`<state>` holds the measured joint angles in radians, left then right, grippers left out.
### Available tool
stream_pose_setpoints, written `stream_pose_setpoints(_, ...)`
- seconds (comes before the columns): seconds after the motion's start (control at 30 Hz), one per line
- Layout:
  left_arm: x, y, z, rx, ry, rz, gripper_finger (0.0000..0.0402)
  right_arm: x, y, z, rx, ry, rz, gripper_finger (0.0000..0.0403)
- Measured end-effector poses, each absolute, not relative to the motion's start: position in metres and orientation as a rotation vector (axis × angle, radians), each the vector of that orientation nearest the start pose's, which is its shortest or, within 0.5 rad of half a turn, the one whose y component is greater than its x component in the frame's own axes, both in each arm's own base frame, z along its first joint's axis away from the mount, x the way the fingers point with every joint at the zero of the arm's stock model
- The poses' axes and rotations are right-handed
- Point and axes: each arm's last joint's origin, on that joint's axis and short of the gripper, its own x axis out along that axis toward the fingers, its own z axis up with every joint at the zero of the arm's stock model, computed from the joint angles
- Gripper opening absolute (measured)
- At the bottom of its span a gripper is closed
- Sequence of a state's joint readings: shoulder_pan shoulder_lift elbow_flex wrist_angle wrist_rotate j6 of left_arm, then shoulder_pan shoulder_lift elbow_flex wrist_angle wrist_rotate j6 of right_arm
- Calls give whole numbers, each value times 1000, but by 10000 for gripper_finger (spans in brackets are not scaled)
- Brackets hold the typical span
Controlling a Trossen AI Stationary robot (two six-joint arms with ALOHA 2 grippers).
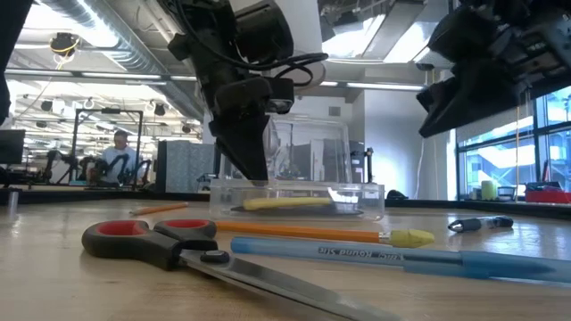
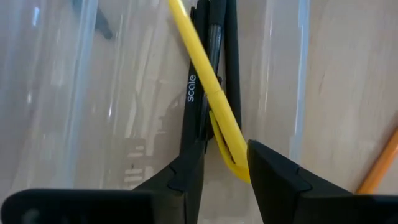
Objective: Pick & place school supplies into a supply box
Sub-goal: Put the black pen into the transparent supply box
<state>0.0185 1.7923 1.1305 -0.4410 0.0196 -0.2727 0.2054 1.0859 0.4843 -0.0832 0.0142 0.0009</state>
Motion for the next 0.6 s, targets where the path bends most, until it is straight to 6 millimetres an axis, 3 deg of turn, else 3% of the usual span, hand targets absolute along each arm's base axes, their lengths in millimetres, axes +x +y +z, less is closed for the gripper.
stream_pose_setpoints(0.33, 338, 1, 216, -130, 957, 49, 106, 207, 63, 206, -344, 620, 341, 120)
stream_pose_setpoints(0.6, 308, -7, 232, -70, 709, -12, 102, 220, 79, 175, -421, 743, 373, 120)
